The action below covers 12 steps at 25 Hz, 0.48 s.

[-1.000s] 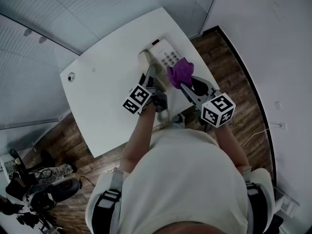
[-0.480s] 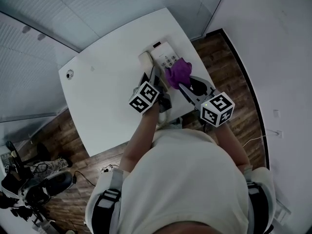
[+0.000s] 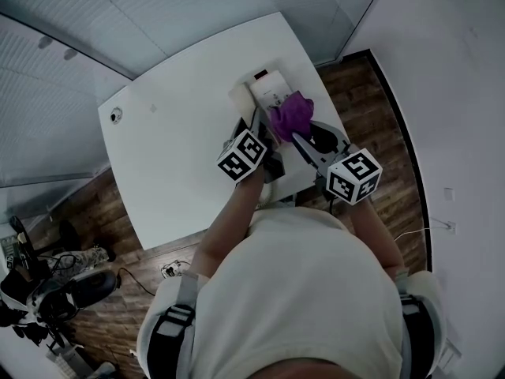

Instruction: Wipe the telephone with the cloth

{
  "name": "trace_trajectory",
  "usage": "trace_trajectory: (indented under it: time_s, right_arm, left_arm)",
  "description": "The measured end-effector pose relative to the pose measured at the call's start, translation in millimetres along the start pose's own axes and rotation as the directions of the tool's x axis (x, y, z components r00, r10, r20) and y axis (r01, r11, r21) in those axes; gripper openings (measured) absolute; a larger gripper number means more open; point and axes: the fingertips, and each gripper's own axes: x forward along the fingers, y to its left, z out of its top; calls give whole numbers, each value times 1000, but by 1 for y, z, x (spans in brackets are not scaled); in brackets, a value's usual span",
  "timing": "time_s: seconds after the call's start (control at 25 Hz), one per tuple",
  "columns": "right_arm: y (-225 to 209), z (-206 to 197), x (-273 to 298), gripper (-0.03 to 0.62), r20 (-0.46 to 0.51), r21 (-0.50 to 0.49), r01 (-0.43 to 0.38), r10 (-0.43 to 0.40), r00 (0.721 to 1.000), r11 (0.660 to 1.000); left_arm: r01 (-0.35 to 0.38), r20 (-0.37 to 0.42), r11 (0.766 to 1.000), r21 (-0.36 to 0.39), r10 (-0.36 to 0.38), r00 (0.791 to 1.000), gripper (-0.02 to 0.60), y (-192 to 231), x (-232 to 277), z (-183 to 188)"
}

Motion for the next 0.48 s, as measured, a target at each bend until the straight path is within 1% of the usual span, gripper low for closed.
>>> trace_trajectory:
  time_s: [0.2,0.28,0.4,0.48]
  right_arm:
    - [-5,0,1,137,8,10,5,-5,1000,1000]
    - [-7,-1,0,137,9,12,8,-8,1000,1000]
    - [-7,-2,0,137,15,18,13,-14,1000,1000]
    - [-5,-1,1,137,21,19,17,-17,1000,1000]
  left_arm:
    - [49,-7,998,-39,-49,999,210,-7,2,1]
    - [53,-5,998,-27,-54,999,211,-7,3,2]
    - [41,-9,999,-6,-41,999,218,-6,1,3]
    - [49,-10,999,-2,-49,999,218,-7,-1,4]
